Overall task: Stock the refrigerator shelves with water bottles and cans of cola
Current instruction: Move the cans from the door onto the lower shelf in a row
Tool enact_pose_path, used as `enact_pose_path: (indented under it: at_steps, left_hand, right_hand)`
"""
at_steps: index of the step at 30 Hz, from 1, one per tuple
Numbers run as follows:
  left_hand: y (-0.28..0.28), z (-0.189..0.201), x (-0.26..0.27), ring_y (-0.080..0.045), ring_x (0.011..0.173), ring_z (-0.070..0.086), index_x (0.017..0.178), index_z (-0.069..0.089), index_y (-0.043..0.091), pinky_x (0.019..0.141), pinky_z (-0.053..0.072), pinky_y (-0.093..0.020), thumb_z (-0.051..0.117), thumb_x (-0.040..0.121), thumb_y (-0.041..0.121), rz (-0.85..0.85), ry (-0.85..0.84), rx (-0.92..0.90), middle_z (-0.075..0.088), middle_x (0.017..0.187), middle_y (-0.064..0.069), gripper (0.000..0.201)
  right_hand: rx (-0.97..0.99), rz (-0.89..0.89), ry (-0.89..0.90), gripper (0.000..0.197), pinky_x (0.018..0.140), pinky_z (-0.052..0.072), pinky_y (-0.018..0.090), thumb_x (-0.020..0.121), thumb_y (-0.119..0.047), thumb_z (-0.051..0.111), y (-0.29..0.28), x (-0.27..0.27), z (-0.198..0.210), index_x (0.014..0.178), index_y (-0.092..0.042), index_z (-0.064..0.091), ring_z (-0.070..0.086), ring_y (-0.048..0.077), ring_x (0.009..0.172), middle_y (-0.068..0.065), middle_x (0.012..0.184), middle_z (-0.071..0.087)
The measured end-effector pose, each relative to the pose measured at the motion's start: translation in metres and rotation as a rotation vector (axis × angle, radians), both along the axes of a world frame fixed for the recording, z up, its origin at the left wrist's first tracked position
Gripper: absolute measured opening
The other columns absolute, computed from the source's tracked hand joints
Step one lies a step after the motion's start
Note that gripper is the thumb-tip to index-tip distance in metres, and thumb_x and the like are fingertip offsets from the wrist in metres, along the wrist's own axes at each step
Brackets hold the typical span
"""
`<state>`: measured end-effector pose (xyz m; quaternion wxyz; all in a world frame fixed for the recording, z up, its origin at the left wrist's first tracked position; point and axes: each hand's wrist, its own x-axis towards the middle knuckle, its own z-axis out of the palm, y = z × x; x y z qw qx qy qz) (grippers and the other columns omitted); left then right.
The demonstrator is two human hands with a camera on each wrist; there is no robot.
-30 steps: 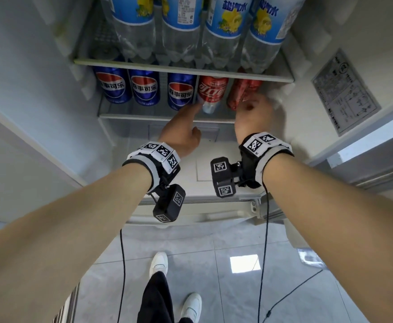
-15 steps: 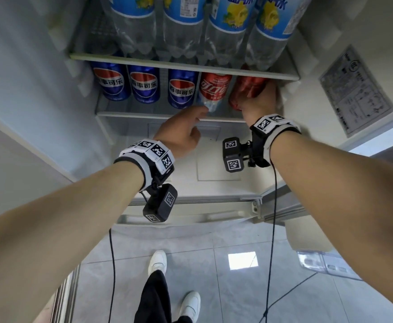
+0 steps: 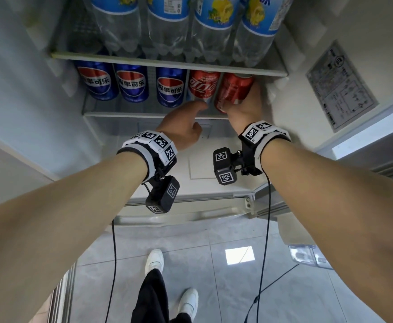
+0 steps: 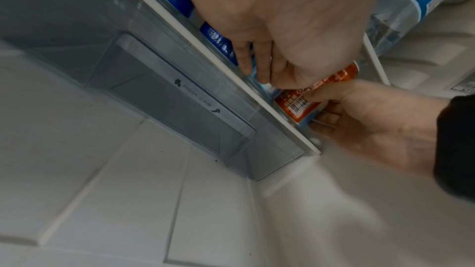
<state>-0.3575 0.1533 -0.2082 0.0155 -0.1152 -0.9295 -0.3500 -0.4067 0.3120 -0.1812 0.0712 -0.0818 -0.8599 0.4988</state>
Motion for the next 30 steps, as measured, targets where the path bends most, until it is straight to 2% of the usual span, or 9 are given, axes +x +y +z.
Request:
enact_pose_path:
  at_steps: [2,4,9,11,14,19,23,25,30]
  left_hand:
    - [0.001,0.0,-0.001,-0.024,0.129,0.052,0.143,0.044,0.016,0.107,0.044,-0.034,0.053,0.094,0.009,0.002,0.009,-0.005,0.051,0.145,-0.007,0.05]
    - [0.002,-0.002,-0.001,-0.024,0.127,0.053,0.142,0.045,0.016,0.106,0.045,-0.035,0.052,0.094,0.009,0.003,0.01,-0.005,0.052,0.143,-0.007,0.049]
    - [0.004,0.003,-0.004,-0.023,0.128,0.053,0.141,0.046,0.017,0.106,0.044,-0.034,0.052,0.094,0.009,-0.027,-0.017,-0.042,0.054,0.142,-0.006,0.049]
    - [0.006,0.006,-0.006,-0.023,0.127,0.054,0.141,0.048,0.016,0.106,0.043,-0.032,0.052,0.093,0.008,-0.024,-0.009,-0.055,0.055,0.141,-0.006,0.049]
    - [0.009,0.008,-0.008,-0.022,0.126,0.055,0.14,0.049,0.015,0.105,0.043,-0.03,0.052,0.092,0.006,-0.028,-0.005,-0.05,0.057,0.139,-0.006,0.049]
    - [0.006,0.01,-0.009,-0.021,0.131,0.051,0.144,0.045,0.019,0.108,0.042,-0.033,0.054,0.092,0.007,-0.048,-0.054,-0.063,0.053,0.144,-0.003,0.054]
    - [0.005,0.016,-0.011,-0.022,0.132,0.05,0.146,0.044,0.018,0.107,0.041,-0.03,0.055,0.092,0.007,-0.052,-0.058,-0.104,0.051,0.146,-0.004,0.055]
    - [0.005,0.017,-0.013,-0.023,0.132,0.049,0.147,0.043,0.018,0.106,0.04,-0.03,0.055,0.093,0.008,-0.053,-0.065,-0.123,0.05,0.147,-0.005,0.056]
    - [0.004,0.018,-0.014,-0.024,0.131,0.05,0.147,0.042,0.018,0.104,0.04,-0.03,0.054,0.093,0.01,-0.05,-0.078,-0.119,0.05,0.146,-0.006,0.056]
  right_hand:
    - [0.016,0.012,0.022,0.083,0.101,0.052,0.041,0.056,-0.041,0.086,0.002,-0.005,-0.009,0.13,-0.024,0.053,0.063,0.012,0.113,-0.007,0.122,0.066]
    - [0.038,0.024,0.035,0.085,0.097,0.054,0.041,0.049,-0.051,0.083,0.008,-0.014,-0.018,0.125,-0.025,0.056,0.065,0.011,0.11,-0.009,0.118,0.067]
    - [0.051,0.077,-0.039,0.055,0.095,0.054,0.034,0.065,-0.02,0.087,0.006,-0.009,0.0,0.113,-0.018,0.061,0.066,0.011,0.105,-0.003,0.113,0.07]
    - [0.09,0.083,-0.03,0.057,0.093,0.052,0.028,0.065,-0.021,0.087,0.003,-0.009,0.0,0.115,-0.019,0.061,0.064,0.011,0.104,-0.003,0.114,0.068]
    - [0.149,0.028,0.008,0.068,0.092,0.056,0.035,0.051,-0.043,0.083,0.0,-0.016,-0.004,0.112,-0.023,0.062,0.067,0.015,0.103,-0.005,0.11,0.069]
    - [0.142,0.028,-0.032,0.038,0.091,0.055,0.035,0.065,-0.019,0.083,0.001,-0.015,0.003,0.094,-0.023,0.059,0.066,0.016,0.098,-0.003,0.105,0.069]
    - [0.147,0.06,-0.057,0.045,0.095,0.052,0.035,0.072,-0.012,0.077,0.007,-0.014,-0.003,0.114,-0.016,0.06,0.064,0.017,0.105,0.0,0.113,0.067]
    - [0.141,0.05,-0.05,0.052,0.096,0.053,0.038,0.069,-0.015,0.078,0.007,-0.014,-0.004,0.118,-0.017,0.059,0.064,0.018,0.105,0.0,0.112,0.067]
    - [0.126,-0.008,-0.011,0.065,0.095,0.051,0.034,0.067,-0.016,0.085,0.006,-0.016,-0.003,0.124,-0.013,0.053,0.061,0.018,0.107,0.001,0.117,0.063]
